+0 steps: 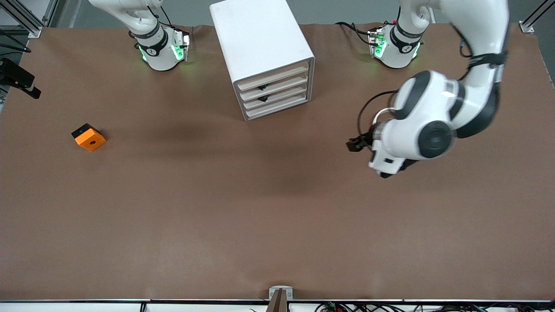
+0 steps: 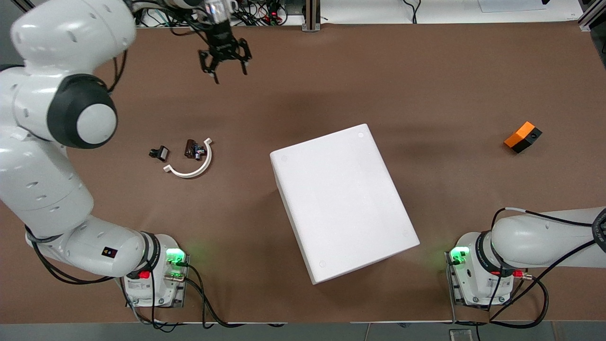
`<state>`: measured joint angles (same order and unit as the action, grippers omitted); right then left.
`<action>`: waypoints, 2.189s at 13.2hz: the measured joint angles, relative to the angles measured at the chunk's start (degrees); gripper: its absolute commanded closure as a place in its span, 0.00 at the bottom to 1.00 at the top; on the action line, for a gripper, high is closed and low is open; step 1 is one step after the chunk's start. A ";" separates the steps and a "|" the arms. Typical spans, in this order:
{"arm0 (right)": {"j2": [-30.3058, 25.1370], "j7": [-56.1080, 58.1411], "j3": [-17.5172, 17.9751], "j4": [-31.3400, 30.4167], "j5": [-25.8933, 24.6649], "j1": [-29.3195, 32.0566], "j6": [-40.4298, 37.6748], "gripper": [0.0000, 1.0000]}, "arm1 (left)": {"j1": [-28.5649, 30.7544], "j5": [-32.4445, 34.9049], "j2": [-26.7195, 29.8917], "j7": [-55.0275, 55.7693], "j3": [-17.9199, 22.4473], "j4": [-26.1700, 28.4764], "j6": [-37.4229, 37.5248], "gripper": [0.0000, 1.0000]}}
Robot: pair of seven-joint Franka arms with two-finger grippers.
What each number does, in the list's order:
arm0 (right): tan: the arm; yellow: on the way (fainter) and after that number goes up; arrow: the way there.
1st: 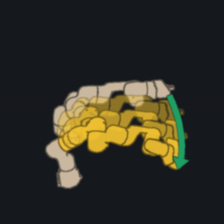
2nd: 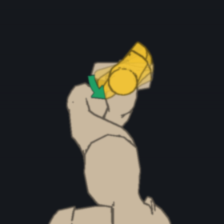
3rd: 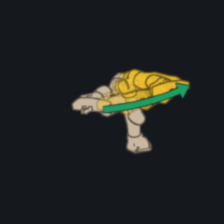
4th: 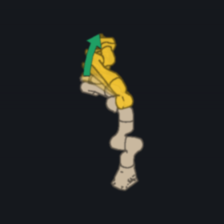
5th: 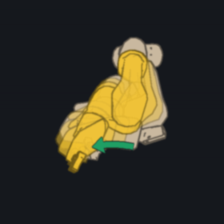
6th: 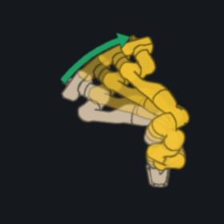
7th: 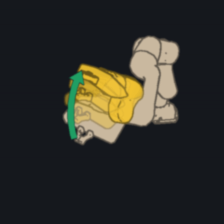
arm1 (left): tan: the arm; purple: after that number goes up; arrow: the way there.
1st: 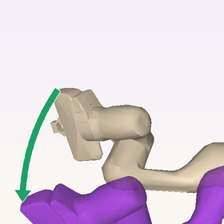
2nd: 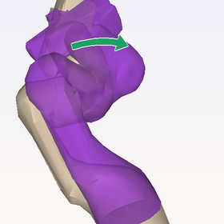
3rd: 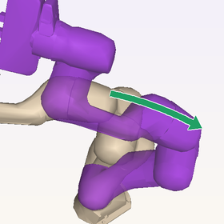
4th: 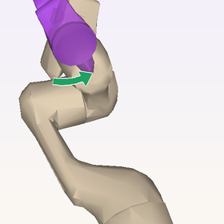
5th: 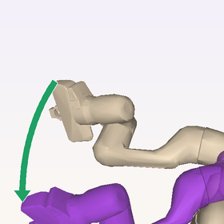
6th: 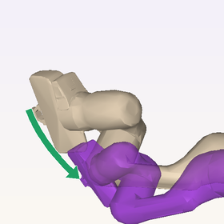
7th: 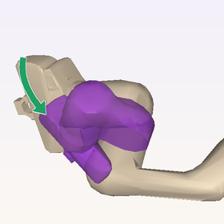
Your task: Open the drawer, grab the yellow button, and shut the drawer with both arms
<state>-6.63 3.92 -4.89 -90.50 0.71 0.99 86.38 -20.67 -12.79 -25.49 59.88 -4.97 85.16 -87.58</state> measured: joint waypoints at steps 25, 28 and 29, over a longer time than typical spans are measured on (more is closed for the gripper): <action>0.00 -0.02 -0.11 -0.01 -1.55 0.00 -0.03 0.00 | -10.35 -43.14 -18.86 73.01 -0.12 -1.25 9.09 0.22; 0.00 -0.02 0.07 -0.01 -1.74 0.00 -0.02 0.00 | -11.35 -43.47 -19.12 73.17 -0.14 -1.26 9.29 0.26; 0.00 -0.02 0.08 -0.01 -1.75 0.00 -0.02 0.00 | -11.44 -43.47 -19.13 73.17 -0.18 -1.27 10.06 0.32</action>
<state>-6.63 3.90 -4.81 -90.51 -1.04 0.98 86.36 -32.12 -56.26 -44.62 133.05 -5.14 83.89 -77.52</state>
